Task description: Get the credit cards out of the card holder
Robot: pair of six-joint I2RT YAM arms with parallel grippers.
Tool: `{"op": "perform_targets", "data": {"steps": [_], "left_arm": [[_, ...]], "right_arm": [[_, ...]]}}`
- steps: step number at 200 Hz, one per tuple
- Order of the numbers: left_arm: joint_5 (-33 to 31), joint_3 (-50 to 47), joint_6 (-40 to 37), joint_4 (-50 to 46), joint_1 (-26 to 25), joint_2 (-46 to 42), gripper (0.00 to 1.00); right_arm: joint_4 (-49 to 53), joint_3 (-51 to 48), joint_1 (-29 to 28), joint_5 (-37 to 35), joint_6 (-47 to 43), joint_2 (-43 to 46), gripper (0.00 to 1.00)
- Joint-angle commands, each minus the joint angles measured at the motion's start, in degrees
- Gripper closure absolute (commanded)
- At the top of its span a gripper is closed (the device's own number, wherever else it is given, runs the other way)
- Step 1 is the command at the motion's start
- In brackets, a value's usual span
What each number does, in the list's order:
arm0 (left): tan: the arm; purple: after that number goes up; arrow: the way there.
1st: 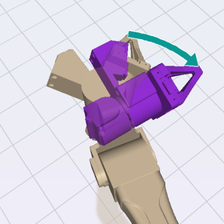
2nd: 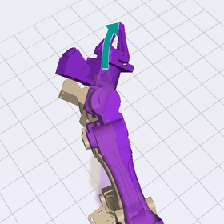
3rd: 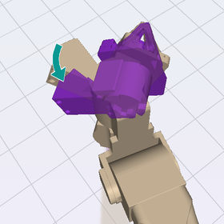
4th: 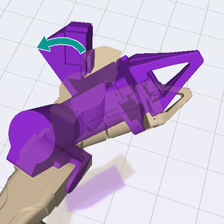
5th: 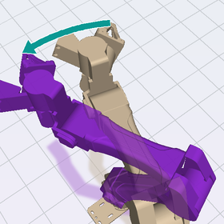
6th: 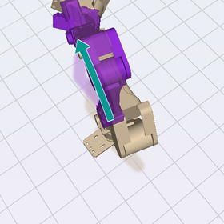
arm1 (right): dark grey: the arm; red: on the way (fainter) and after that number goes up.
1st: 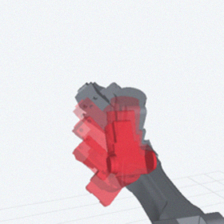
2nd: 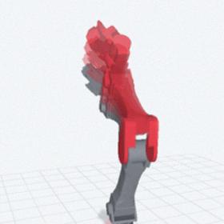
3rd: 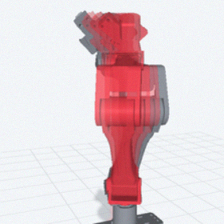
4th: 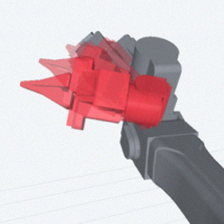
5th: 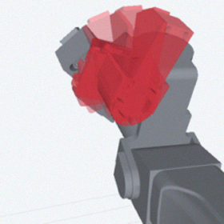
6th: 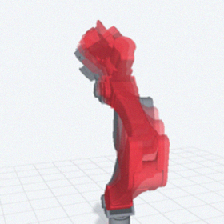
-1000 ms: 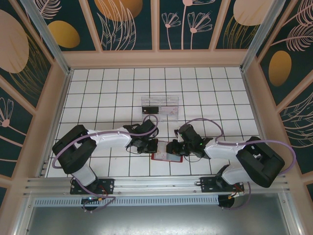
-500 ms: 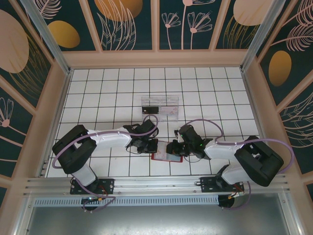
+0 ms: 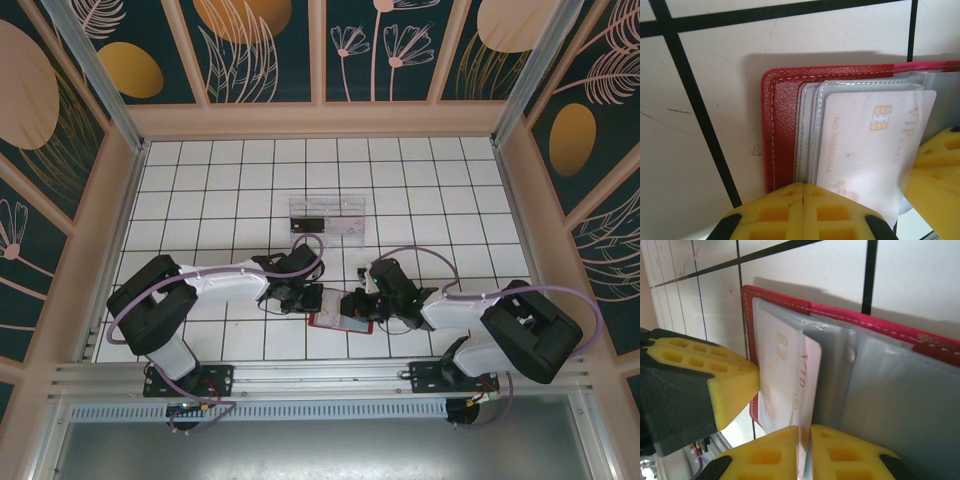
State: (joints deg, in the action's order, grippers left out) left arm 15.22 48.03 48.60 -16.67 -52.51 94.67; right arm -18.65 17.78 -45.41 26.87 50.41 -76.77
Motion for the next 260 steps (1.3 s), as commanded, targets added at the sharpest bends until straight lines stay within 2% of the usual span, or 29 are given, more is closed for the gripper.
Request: {"op": "perform_targets", "data": {"steps": [1, 107, 148, 196, 260], "left_arm": [[0.25, 0.04, -0.57, -1.52, -0.26, 1.65, 0.97], [0.43, -0.28, -0.40, -1.22, -0.23, 1.39, 0.97], [-0.88, -0.24, -0.72, -2.50, -0.29, 1.54, 0.97], [-5.41, 0.75, -2.05, -7.47, -0.31, 2.25, 0.97], [-5.03, 0.92, -1.91, -7.32, -0.27, 2.06, 0.97]], "right_arm": [[-3.68, -0.77, 0.14, 2.03, 0.87, 1.49, 0.85], [-7.26, -0.90, 0.14, 2.68, 1.71, -0.33, 0.87], [-1.64, -1.16, 0.23, 0.70, 0.48, 2.47, 0.89], [1.77, -2.17, 1.17, -0.11, -0.28, 5.17, 0.90], [8.15, -3.16, 2.40, -1.99, -1.10, 10.29, 0.90]]}}
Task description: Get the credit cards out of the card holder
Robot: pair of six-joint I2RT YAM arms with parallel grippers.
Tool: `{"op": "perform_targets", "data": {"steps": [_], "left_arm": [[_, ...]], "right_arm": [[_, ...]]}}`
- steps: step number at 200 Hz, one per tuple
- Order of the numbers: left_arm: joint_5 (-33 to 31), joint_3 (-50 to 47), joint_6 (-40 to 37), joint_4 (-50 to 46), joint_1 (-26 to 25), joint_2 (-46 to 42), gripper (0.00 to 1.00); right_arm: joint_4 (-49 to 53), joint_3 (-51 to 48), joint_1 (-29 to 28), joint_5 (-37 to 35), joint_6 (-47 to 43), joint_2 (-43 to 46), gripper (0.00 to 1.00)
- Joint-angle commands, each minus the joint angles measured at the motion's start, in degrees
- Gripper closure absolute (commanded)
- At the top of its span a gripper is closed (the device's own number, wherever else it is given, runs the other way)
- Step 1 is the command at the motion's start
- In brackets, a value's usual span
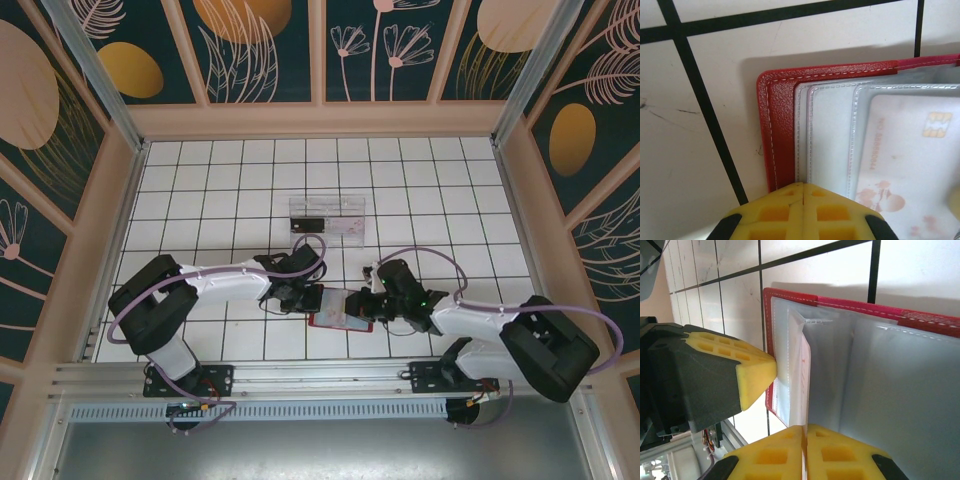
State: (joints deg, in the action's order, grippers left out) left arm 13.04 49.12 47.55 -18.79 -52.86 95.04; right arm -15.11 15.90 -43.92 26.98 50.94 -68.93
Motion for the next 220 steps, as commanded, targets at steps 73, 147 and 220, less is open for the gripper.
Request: {"op": "perform_targets", "data": {"steps": [73, 147, 220], "left_arm": [[-1.41, 3.18, 0.59, -2.96, 0.06, -3.23, 0.92], [2.09, 2.41, 2.24, 1.73, 0.09, -2.26, 0.93], [2.28, 1.70, 1.86, 1.99, -0.07, 1.65, 0.95]], "right_arm": [[-4.85, -1.02, 1.39, 2.94, -1.47, -0.95, 0.90], [-9.75, 1.24, 0.97, 4.92, -1.35, -6.95, 0.91], [-9.14, 1.00, 0.81, 4.92, -1.35, -6.75, 0.91]]}}
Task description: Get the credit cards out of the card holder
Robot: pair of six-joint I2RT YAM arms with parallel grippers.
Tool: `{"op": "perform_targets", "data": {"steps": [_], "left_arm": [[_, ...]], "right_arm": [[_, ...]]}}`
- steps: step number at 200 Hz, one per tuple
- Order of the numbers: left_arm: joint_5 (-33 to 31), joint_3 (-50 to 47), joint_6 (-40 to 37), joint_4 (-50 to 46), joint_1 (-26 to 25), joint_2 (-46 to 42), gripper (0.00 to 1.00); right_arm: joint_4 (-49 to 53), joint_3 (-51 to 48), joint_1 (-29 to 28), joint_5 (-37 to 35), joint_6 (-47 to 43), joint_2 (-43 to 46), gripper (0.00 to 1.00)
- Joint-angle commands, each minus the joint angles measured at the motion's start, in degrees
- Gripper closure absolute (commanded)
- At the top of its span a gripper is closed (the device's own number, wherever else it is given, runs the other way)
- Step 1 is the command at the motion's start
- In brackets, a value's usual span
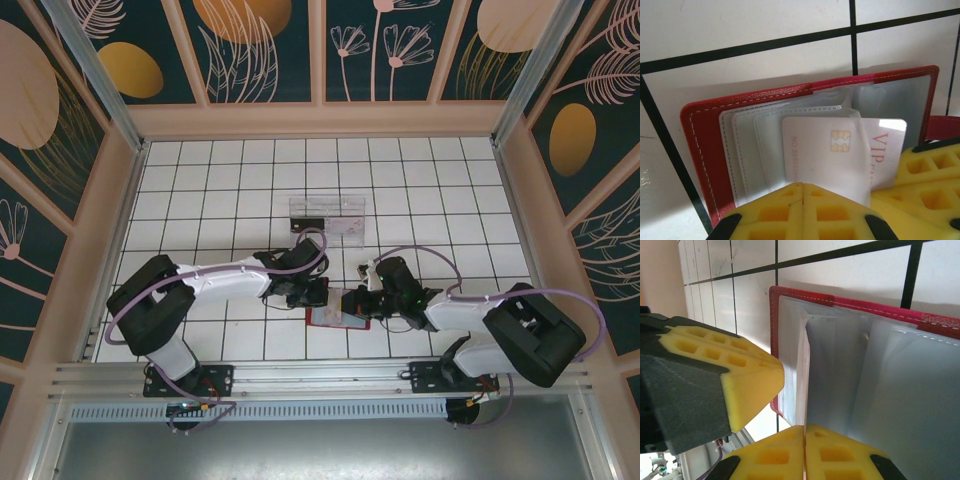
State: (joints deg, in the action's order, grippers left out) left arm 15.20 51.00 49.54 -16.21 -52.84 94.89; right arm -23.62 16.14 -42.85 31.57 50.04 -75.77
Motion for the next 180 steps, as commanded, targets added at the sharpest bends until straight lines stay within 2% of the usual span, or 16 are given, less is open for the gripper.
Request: {"op": "perform_targets", "data": {"steps": [1, 42, 82, 180], "left_arm": [[0.06, -0.15, -0.14, -0.63, -0.08, 1.88, 0.95], [0.34, -0.89, -0.99, -1.54, -0.15, 4.37, 0.95], [-3.41, -1.00, -2.50, -5.89, -0.17, 4.56, 0.95], [-3.60, -1.01, -2.50, -5.94, -0.18, 4.86, 0.95]], "right_arm": [[-0.55, 0.75, -0.24, 0.33, -0.46, 0.09, 0.91], [-0.05, 0.71, -0.28, 0.42, -0.56, 0.27, 0.91], [4.07, 0.06, -0.13, -2.00, -1.01, 3.32, 0.92], [28.65, 1.15, 3.20, -12.89, -2.60, 21.36, 0.94]]}}
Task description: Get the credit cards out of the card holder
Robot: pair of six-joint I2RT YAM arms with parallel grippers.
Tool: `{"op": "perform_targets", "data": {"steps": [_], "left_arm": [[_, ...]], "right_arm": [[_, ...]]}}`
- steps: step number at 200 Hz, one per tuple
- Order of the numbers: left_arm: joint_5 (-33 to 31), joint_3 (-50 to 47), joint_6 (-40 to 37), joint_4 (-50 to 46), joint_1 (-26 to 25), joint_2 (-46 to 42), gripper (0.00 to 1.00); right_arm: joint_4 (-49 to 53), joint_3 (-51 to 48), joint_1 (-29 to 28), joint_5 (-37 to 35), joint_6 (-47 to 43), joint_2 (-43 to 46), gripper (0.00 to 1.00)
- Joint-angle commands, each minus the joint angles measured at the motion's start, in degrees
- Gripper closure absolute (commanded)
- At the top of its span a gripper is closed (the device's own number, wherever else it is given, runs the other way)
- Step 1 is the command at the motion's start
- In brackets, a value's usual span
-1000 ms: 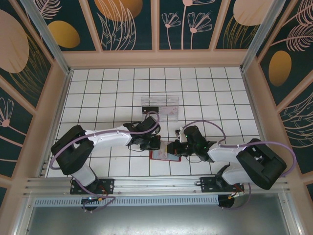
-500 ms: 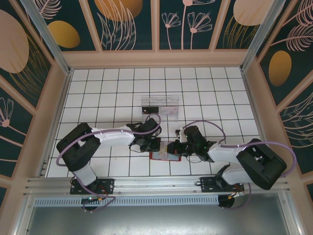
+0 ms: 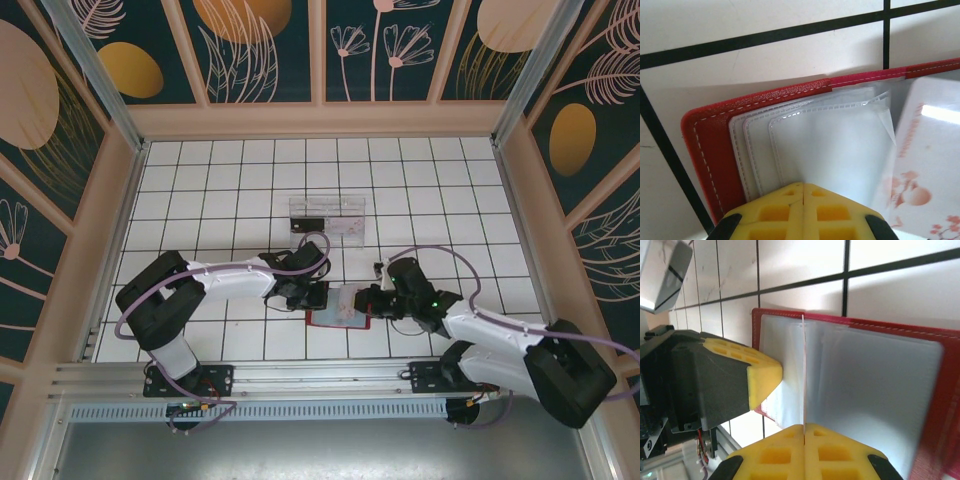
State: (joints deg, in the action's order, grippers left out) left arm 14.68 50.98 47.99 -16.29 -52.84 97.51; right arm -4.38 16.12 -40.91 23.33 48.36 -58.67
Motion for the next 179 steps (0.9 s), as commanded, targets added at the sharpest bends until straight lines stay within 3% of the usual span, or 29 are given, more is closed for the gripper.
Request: {"op": "perform_targets", "data": {"steps": [1, 44, 78, 114, 139, 165, 179], "left_arm": [[-3.08, -0.98, -0.96, -5.85, -0.21, 2.19, 0.95], [-4.30, -0.38, -0.61, -5.89, -0.19, 1.03, 0.94], [-2.55, -1.02, 1.38, 0.08, -0.12, -4.33, 0.89], [-5.84, -0.31, 1.63, 0.74, -0.01, -7.42, 0.85], [-4.34, -1.79, 2.93, 4.96, 0.36, -9.39, 0.82], [-4.82, -2.77, 2.92, 6.10, 1.49, -10.28, 0.82], [-5.24, -3.23, 2.49, 6.23, 2.41, -10.58, 0.82]], "right_arm": [[9.71, 1.23, 1.35, -4.76, -0.95, 4.40, 0.94], [19.62, 5.48, 3.08, -9.38, -3.55, 10.21, 0.94], [23.73, 11.77, 4.64, -11.14, -10.64, 8.22, 0.97], [25.74, 19.63, 5.05, -11.56, -25.45, 2.79, 1.00], [26.98, 24.53, 5.48, -10.55, -37.27, -0.97, 1.00], [25.68, 27.49, 6.11, -6.52, -50.69, -1.39, 1.00], [26.20, 28.93, 6.10, -8.24, -57.87, -1.58, 1.00]]}}
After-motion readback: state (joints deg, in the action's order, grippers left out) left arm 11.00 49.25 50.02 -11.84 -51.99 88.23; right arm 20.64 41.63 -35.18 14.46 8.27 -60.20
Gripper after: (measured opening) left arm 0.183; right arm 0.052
